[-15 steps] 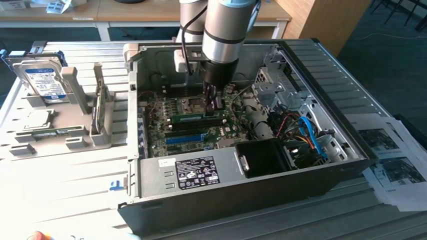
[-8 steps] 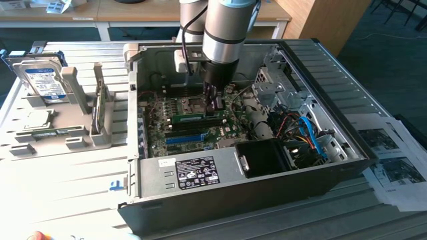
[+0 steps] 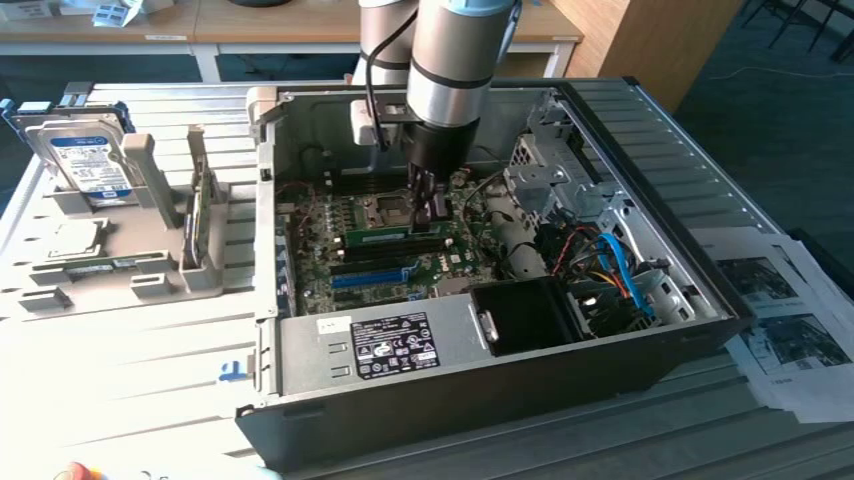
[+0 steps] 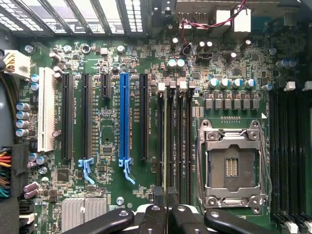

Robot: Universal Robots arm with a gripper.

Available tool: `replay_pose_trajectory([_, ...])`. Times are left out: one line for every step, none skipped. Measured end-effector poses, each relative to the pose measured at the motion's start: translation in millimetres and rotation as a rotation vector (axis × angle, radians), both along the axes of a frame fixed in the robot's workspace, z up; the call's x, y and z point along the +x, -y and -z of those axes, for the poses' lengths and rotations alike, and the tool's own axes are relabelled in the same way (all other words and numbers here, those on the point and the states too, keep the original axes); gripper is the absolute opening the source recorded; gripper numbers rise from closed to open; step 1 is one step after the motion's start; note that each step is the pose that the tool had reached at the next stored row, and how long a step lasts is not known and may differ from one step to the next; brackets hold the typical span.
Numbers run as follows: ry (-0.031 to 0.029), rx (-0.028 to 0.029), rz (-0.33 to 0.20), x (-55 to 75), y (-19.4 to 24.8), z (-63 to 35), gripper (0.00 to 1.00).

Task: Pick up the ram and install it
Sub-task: 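Insert the ram into the slot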

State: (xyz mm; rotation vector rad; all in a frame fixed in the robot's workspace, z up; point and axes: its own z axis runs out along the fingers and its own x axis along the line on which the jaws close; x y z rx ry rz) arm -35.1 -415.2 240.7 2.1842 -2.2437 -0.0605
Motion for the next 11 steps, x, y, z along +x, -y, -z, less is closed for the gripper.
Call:
replay_pose_trajectory([0.0001, 0.0, 0.0, 0.0, 0.0, 0.8, 0.12])
replay_pose_trajectory([0.0003, -0.0001, 0.0, 0.0, 0.1, 1.7, 0.12])
replay_pose_trajectory([0.0005, 0.0, 0.0, 0.0, 0.1, 2.7, 0.12])
replay_pose_trajectory([0.0006, 0.0, 0.0, 0.0, 0.1, 3.5, 0.12])
replay_pose_trajectory([0.0008, 0.0, 0.0, 0.0, 0.1, 4.4, 0.12])
replay_pose_trajectory([0.0008, 0.0, 0.0, -0.1, 0.1, 5.1, 0.12])
replay_pose_trajectory([0.0009, 0.0, 0.0, -0.1, 0.1, 5.7, 0.12])
replay_pose_trajectory([0.0008, -0.0002, 0.0, -0.1, 0.2, 5.8, 0.12])
replay_pose_trajectory([0.0009, -0.0002, 0.0, -0.1, 0.2, 5.8, 0.12])
replay_pose_trajectory([0.0008, -0.0003, 0.0, -0.1, 0.2, 5.8, 0.12])
replay_pose_trajectory([0.0008, -0.0003, 0.0, -0.1, 0.2, 5.8, 0.12])
